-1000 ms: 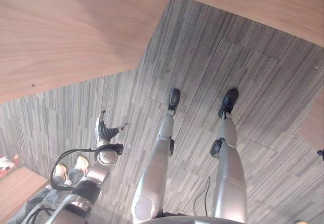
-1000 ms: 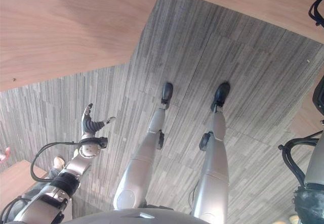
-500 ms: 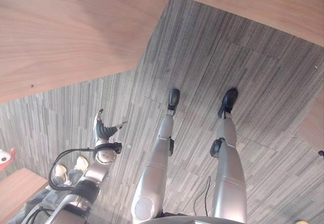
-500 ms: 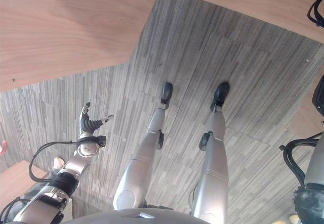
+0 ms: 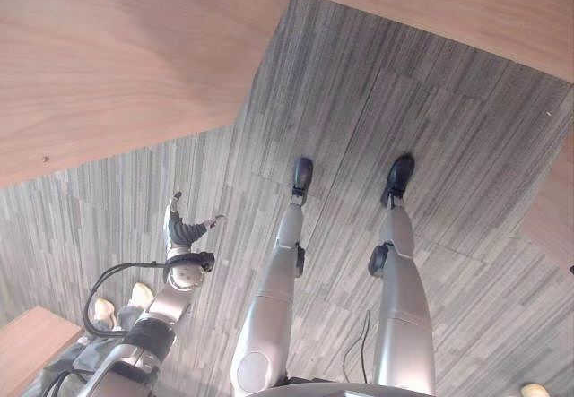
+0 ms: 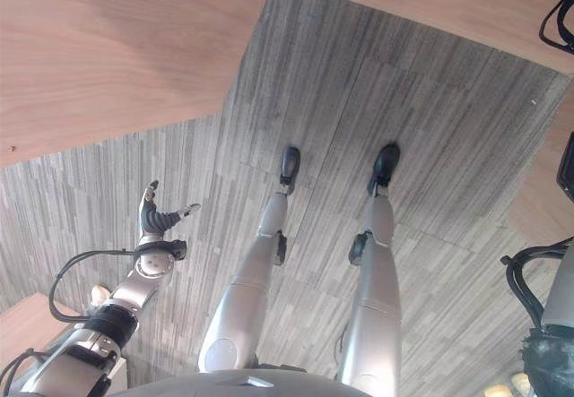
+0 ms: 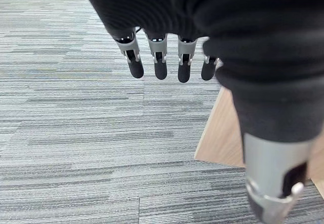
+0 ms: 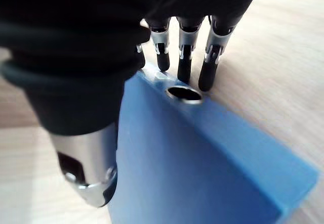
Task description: Put the empty folder in the office cabinet
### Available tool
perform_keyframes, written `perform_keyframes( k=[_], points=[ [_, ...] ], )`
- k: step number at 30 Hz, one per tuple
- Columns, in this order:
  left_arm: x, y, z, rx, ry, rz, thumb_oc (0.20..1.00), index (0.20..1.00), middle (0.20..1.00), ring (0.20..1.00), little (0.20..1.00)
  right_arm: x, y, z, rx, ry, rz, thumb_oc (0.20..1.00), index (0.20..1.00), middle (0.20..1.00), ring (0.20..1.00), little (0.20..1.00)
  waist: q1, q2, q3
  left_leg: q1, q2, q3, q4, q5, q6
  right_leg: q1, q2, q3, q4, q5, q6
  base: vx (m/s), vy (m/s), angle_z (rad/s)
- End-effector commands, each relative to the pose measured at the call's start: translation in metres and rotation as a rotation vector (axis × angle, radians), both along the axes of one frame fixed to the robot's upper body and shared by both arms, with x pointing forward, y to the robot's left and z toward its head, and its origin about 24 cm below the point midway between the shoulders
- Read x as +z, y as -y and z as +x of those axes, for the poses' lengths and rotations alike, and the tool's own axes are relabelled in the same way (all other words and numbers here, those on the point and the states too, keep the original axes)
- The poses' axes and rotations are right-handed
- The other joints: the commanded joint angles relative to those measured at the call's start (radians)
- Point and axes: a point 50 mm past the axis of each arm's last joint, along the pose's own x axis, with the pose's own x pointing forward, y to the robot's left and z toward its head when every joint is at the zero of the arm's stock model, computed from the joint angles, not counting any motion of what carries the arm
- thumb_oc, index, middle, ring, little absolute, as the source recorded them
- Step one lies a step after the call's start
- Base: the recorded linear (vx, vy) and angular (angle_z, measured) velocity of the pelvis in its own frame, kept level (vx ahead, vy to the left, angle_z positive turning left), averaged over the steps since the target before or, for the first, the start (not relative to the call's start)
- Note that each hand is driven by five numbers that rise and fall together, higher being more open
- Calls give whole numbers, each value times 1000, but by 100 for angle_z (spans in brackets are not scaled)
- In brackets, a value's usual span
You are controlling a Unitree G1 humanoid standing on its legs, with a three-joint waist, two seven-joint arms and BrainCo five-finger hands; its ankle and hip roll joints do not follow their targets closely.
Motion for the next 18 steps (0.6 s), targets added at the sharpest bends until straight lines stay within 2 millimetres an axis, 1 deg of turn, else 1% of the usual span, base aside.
perform_keyframes(
  k=[1,5,13,14,15,18],
  points=[
    [-3,-34,-12,47,-49,82,1000,1000,1000,1000,1000,17,-7,-4,4,-6,-213,1000,1000,1000,1000,1000,53,-46,-17,228,63,-48,-11,-209,-83,46,25,-39,43,-203,64,0,0,0],
    [-5,-30,-12,34,-57,65,1000,1000,1000,1000,1000,17,-6,-4,1,-39,-234,1000,1000,1000,1000,1000,57,-47,-11,229,67,-48,-11,-205,-85,47,27,-40,44,-203,63,0,0,0],
    [-1,-30,-10,24,-42,54,1000,1000,1000,1000,1000,13,2,-7,-32,-65,-181,1000,1000,1000,1000,1000,52,-43,-4,232,71,-47,-11,-205,-89,57,28,-42,36,-203,62,0,0,0],
    [-1,-30,-10,24,-42,54,1000,1000,1000,1000,1000,13,2,-7,-32,-65,-181,724,724,724,724,724,52,-43,-4,232,71,-47,-11,-205,-89,57,28,-42,36,-203,62,0,0,0],
    [1,-29,-9,24,-36,51,1000,1000,1000,1000,1000,12,2,-6,-31,-67,-172,200,200,200,200,200,51,-43,-3,233,70,-47,-11,-205,-90,61,29,-42,32,-201,62,0,0,0],
    [5,-29,-7,28,-16,46,1000,1000,1000,1000,1000,11,3,-7,-47,-88,-167,200,200,200,200,200,50,-44,-2,233,70,-46,-11,-206,-90,63,30,-42,27,-199,63,0,0,0]
  ],
)
